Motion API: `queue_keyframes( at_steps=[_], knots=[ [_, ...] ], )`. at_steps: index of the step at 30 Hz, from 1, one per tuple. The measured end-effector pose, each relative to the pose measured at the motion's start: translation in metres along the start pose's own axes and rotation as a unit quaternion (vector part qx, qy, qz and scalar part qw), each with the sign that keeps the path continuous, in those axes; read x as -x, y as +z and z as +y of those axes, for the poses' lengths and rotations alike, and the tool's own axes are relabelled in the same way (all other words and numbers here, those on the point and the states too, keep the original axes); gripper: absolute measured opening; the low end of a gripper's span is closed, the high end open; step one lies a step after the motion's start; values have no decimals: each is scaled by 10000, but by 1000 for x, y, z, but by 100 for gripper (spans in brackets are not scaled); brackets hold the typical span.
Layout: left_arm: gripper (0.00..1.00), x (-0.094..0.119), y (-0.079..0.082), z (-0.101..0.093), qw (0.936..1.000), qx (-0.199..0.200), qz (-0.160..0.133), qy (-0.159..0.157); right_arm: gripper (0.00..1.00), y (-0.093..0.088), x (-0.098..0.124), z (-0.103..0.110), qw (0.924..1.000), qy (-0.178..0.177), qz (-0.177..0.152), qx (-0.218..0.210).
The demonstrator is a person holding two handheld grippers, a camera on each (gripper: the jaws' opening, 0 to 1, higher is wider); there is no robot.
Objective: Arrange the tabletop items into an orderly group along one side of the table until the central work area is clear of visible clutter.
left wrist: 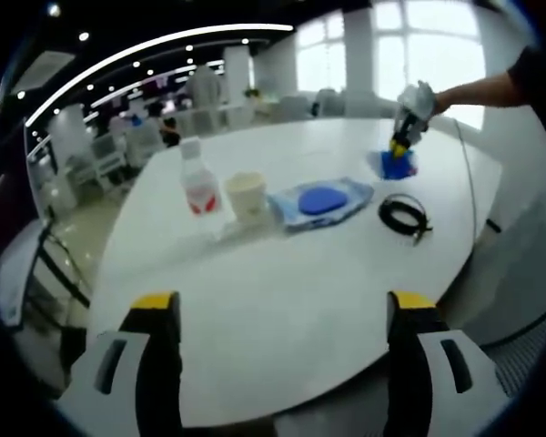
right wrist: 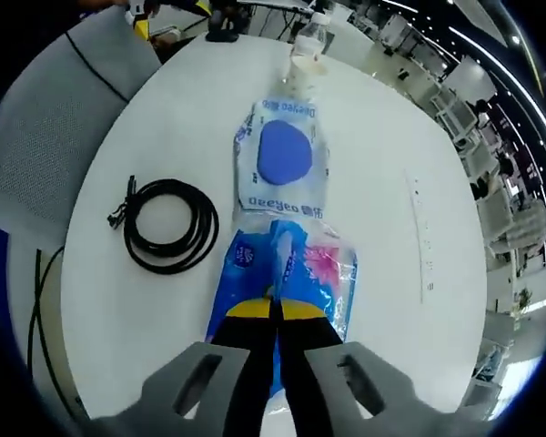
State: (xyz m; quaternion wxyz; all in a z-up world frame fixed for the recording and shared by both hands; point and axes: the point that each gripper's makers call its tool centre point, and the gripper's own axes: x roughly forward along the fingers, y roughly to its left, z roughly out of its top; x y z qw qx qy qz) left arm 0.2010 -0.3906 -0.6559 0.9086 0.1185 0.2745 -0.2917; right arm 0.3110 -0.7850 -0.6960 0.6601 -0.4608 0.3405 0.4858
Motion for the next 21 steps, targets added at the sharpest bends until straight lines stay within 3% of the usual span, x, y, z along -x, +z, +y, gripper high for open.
queue_keyframes(
  at_steps=[21],
  knots=[
    [90,1,0,-1,10000,-3,35,33,0,-13,-46,5,9947,321,516,834]
  ],
)
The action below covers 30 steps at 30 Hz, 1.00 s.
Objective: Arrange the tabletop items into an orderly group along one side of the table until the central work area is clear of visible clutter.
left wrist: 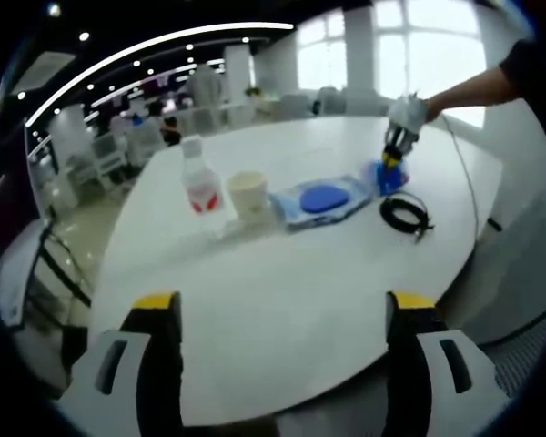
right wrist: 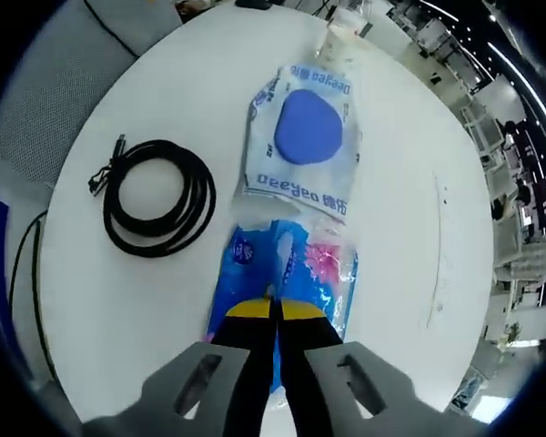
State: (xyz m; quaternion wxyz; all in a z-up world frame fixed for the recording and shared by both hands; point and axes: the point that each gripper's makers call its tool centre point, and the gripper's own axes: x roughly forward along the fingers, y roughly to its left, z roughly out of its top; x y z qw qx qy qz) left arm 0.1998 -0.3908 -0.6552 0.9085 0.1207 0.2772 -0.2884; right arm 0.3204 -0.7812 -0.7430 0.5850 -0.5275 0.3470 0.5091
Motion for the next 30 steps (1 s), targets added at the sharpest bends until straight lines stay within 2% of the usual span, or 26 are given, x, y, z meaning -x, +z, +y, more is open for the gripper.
queue_keyframes(
  at_steps=[4,14,25,30],
  knots=[
    [89,0,0,0,10000,6,9,10,0,-4,-6,-1,9998,-3,103,-160],
    [89,1,-1,-1,10000,-8,40,-1,0,-5,-9,-6,9997,-155,196,-84],
    [88,1,-1,0,10000,-19,46,-5,0,-5,-8,0,9997,-102,159,123],
    [88,1,-1,0,10000,-22,40,-5,0,-4,-7,-1,9998,-133,160,33]
  ],
)
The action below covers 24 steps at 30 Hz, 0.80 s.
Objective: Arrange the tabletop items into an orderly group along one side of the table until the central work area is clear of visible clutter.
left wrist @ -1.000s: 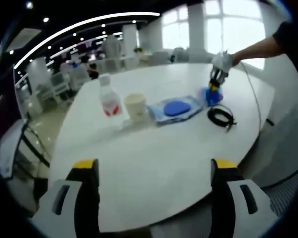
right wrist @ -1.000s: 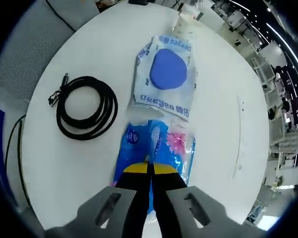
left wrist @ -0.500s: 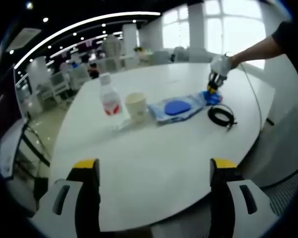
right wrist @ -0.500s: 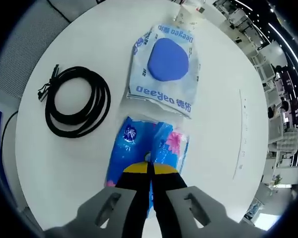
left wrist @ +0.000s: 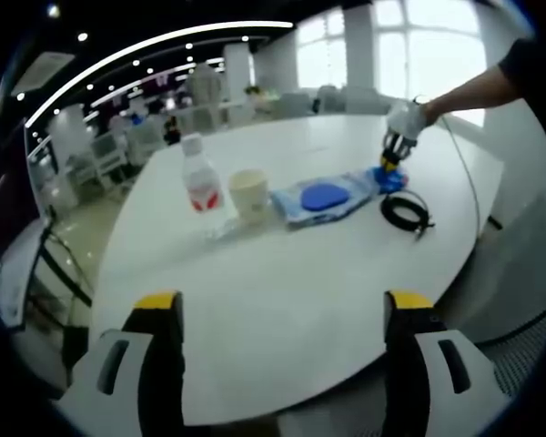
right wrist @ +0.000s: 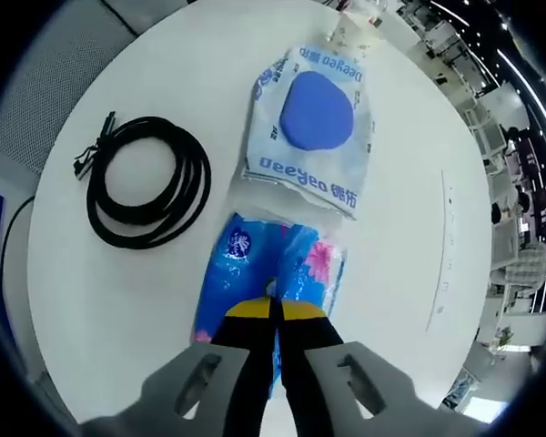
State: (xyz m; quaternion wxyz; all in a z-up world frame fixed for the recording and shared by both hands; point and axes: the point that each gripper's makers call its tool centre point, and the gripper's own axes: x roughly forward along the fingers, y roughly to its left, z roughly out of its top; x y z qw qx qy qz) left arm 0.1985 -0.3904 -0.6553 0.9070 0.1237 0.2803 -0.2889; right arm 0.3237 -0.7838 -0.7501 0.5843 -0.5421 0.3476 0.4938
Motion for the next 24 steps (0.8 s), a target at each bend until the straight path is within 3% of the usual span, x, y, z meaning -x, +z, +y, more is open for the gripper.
queue_keyframes(
  at_steps=[13,18,24],
  knots=[
    [88,0,1,0,10000,-9,-50,-13,15,8,12,-14,9970,-409,-237,-615],
    [88,0,3,0,9999,-1,-108,-24,29,11,24,-19,9877,-708,-419,-1329],
    [89,0,7,-1,9998,15,-199,-47,38,10,33,-13,9758,-865,-615,-1912]
  ],
)
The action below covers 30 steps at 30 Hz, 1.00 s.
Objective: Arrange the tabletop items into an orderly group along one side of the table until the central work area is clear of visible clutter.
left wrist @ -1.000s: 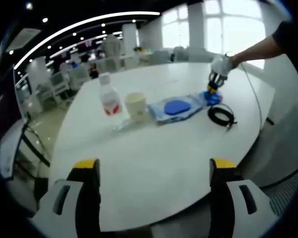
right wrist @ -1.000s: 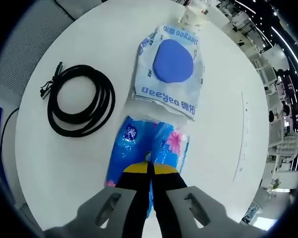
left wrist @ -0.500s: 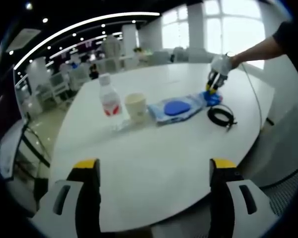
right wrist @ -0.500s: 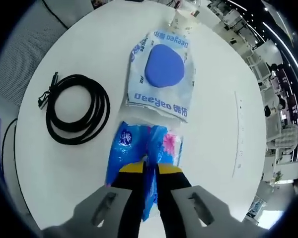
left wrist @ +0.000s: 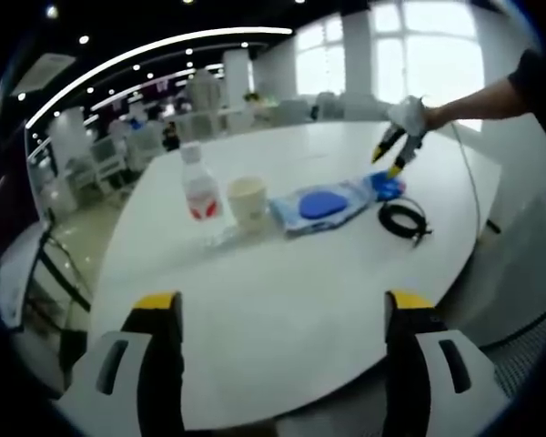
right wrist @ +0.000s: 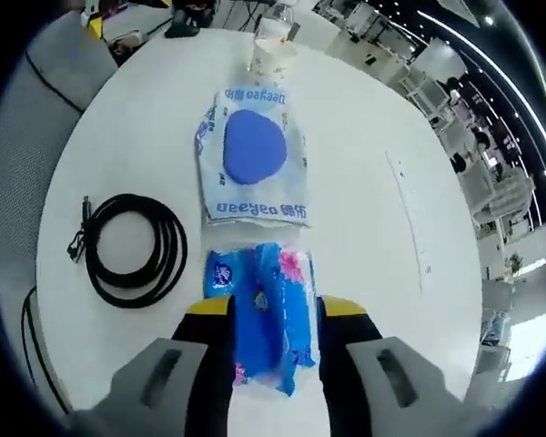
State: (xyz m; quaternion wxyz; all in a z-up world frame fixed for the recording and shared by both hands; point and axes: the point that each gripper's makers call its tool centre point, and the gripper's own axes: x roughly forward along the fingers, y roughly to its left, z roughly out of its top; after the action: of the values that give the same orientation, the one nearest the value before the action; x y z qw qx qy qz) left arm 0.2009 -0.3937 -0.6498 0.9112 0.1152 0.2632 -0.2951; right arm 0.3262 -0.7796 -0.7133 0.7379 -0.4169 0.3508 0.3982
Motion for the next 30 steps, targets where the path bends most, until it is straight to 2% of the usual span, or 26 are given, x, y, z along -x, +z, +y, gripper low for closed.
queue_keyframes(
  at_steps=[4,8,12,16,23,30],
  knots=[
    [91,0,2,1,10000,6,-71,0,47,0,8,5,9983,-68,-167,-546],
    [95,0,4,2,9999,-18,-149,17,57,0,14,8,9963,-134,-328,-779],
    [99,0,8,2,9997,16,-255,16,65,1,28,12,9894,-340,-605,-1278],
    [100,0,9,0,9996,31,-289,-44,77,6,39,19,9835,-425,-819,-1555],
    [100,-1,9,-4,9995,9,-288,-131,84,7,56,33,9719,-632,-1086,-1989],
    [100,-1,9,-6,9994,-12,-287,-175,84,13,63,54,9676,-643,-1230,-2108]
  ],
)
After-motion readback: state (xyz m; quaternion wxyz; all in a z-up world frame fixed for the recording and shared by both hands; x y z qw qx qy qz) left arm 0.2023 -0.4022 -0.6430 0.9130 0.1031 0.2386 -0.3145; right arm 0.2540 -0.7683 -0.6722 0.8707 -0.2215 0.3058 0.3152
